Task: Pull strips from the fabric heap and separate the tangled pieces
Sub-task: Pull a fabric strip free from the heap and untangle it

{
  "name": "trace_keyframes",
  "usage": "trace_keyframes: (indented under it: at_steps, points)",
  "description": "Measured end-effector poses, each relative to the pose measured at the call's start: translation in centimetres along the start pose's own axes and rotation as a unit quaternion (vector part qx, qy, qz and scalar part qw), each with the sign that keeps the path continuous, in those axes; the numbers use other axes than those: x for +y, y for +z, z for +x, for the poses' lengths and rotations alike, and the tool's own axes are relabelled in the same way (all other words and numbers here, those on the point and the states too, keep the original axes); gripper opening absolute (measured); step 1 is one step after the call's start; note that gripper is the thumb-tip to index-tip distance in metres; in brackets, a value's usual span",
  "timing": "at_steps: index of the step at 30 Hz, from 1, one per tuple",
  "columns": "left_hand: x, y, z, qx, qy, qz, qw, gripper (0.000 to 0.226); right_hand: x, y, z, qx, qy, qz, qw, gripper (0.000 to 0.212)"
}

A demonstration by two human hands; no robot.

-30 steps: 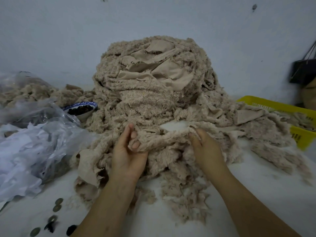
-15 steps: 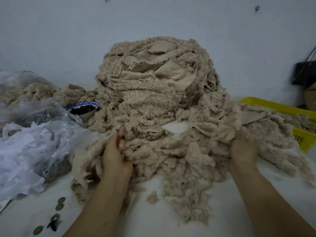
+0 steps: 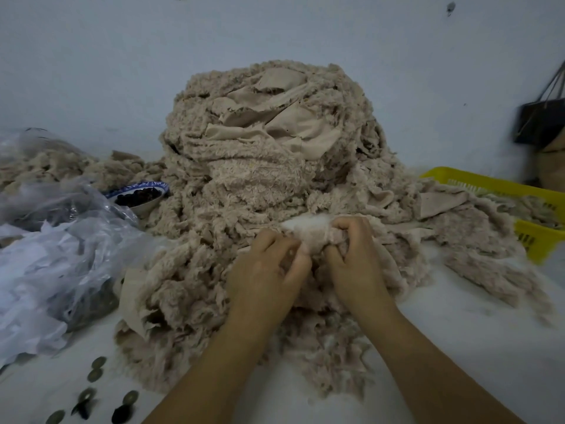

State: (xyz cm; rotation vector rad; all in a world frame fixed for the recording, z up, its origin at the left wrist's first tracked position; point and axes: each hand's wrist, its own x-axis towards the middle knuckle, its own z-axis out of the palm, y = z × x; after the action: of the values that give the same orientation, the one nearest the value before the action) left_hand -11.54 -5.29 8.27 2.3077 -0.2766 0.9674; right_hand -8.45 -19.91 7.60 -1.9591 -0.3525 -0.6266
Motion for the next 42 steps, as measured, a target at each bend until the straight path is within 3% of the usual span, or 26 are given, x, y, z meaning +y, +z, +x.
trace_keyframes:
  at_steps: [3,5,7,9,11,14,16,18,21,23,25,27,28,30,33,35,39,42]
  points:
    - [0.7,0.3,-0.7,-0.107,-0.076,-0.165,0.978,0.062,-0.3,0.5,-0.3,0.021,-0.068,-0.039,0.997,0.024]
    - [0.6,0.4,-0.7,-0.124,-0.152,-0.257,0.946,0.056,-0.6,0.9,-0.5,0.023,-0.118,-0.057,0.991,0.013]
    - [0.4,0.3,-0.4,-0.115,-0.269,-0.358,0.887,0.043,-0.7,1.4,-0.7,-0.005,-0.130,-0.076,0.989,0.021]
    - [0.0,0.0,-0.3,-0.111,-0.362,-0.466,0.800,0.030,-0.8,1.5,-0.9,-0.048,-0.135,-0.085,0.986,0.027]
    - [-0.5,-0.2,0.1,-0.093,-0.383,-0.522,0.757,0.018,-0.8,1.4,-1.2,-0.084,-0.145,-0.065,0.984,0.033]
    - [-1.3,-0.4,0.8,0.006,-0.378,-0.625,0.683,0.011,-0.8,1.1,-1.3,-0.079,-0.135,-0.016,0.988,0.037]
    - [-1.6,-0.6,1.3,0.066,-0.384,-0.670,0.632,0.032,-0.5,0.9,-1.0,-0.042,-0.120,-0.020,0.992,0.036]
    - [-2.0,-0.5,1.4,0.091,-0.387,-0.692,0.602,0.055,-0.3,0.5,-0.8,-0.042,-0.080,-0.026,0.996,0.035]
    - [-2.3,-0.4,1.3,0.075,-0.388,-0.703,0.592,0.063,-0.2,0.5,-0.7,-0.110,-0.047,-0.079,0.990,0.036]
    - [-2.2,-0.3,1.2,0.053,-0.394,-0.677,0.619,0.056,-0.2,0.8,-0.8,-0.115,-0.069,-0.121,0.984,0.020]
    - [-2.2,-0.1,1.0,0.037,-0.400,-0.603,0.689,0.039,-0.6,0.7,-0.7,-0.096,-0.064,-0.103,0.988,0.007]
    - [-2.2,0.2,0.7,0.020,-0.404,-0.494,0.769,0.029,-0.7,0.5,-0.5,-0.060,-0.052,-0.076,0.994,0.014]
    - [-2.2,0.2,0.7,0.016,-0.406,-0.466,0.786,0.029,-0.8,0.4,-0.5,-0.044,-0.051,-0.067,0.996,0.012]
    - [-2.2,0.2,0.7,0.014,-0.397,-0.492,0.775,0.031,-0.9,0.3,-0.6,-0.030,-0.062,-0.077,0.995,0.009]
    - [-2.0,0.3,0.8,0.043,-0.418,-0.589,0.690,0.021,-0.9,0.6,-0.7,-0.046,-0.112,-0.116,0.986,0.013]
    - [-1.9,0.4,0.8,0.029,-0.408,-0.637,0.653,0.019,-1.0,0.8,-0.8,-0.064,-0.129,-0.134,0.981,0.016]
    - [-1.2,0.4,0.7,-0.050,-0.369,-0.640,0.672,0.039,-1.0,1.0,-0.8,-0.095,-0.131,-0.161,0.974,0.025]
    - [-0.9,0.8,0.4,-0.076,-0.333,-0.641,0.687,0.014,-1.2,1.1,-1.0,-0.127,-0.157,-0.168,0.965,0.029]
